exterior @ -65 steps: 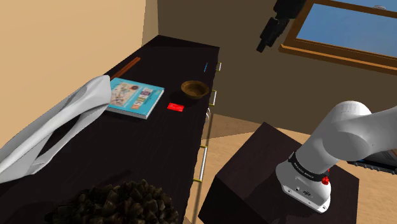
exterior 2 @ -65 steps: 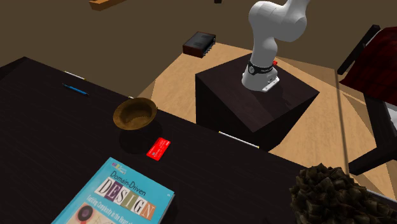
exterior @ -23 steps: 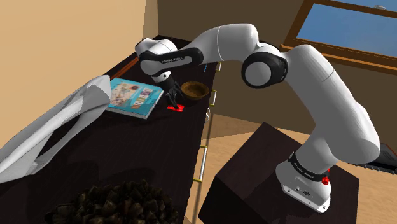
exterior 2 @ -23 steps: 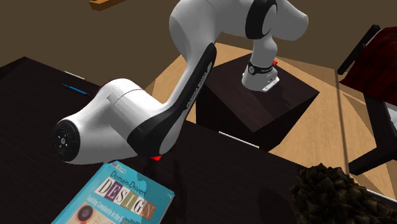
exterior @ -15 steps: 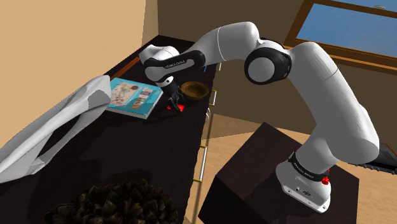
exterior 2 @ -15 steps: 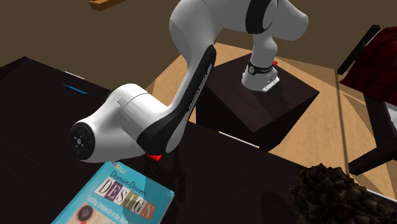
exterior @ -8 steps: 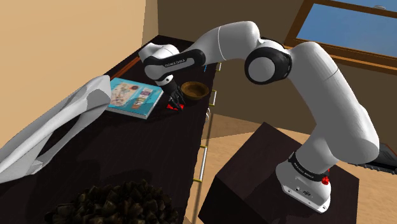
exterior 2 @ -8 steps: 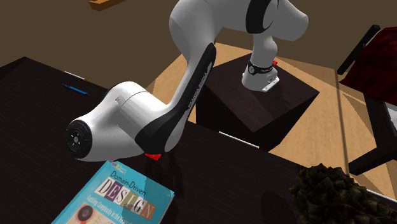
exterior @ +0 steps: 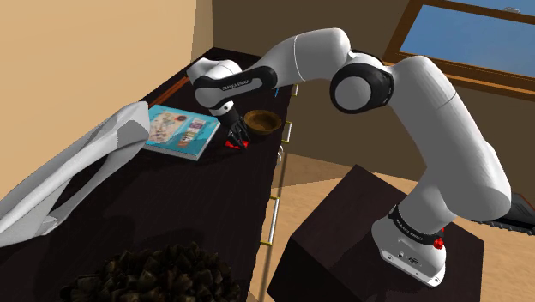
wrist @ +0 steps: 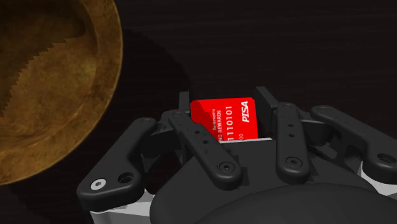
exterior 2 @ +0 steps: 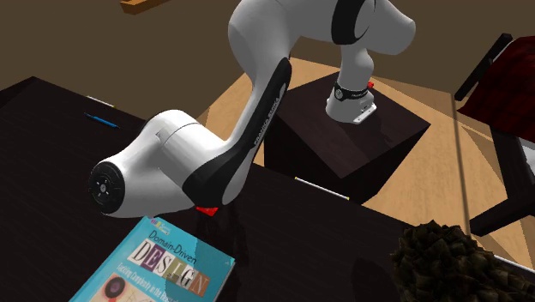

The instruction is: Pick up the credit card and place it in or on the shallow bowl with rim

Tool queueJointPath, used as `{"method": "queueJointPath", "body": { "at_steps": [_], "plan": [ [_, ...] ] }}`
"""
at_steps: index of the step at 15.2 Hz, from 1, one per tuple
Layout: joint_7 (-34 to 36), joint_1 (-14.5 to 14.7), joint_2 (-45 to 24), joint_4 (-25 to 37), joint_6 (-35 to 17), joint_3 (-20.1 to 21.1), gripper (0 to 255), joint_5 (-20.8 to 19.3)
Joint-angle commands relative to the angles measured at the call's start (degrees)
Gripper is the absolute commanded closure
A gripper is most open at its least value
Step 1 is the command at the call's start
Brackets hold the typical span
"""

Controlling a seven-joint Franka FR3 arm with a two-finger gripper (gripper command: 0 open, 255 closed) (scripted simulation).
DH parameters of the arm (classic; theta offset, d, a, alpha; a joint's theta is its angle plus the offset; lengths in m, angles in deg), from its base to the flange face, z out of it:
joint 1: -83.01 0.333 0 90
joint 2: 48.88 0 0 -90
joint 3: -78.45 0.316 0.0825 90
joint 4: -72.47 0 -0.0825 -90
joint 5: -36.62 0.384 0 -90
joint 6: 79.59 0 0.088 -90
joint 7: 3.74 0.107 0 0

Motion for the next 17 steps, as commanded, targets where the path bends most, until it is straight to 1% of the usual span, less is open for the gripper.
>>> {"method": "queueJointPath", "body": {
  "at_steps": [1,9,17],
  "plan": [
    [-0.1,0.0,0.5,-0.4,0.4,0.0,255,0.1],
    [-0.7,0.0,3.5,0.6,4.4,0.1,255,0.2],
    [-1.5,0.2,5.6,3.1,8.9,0.1,255,0.3]
  ]
}}
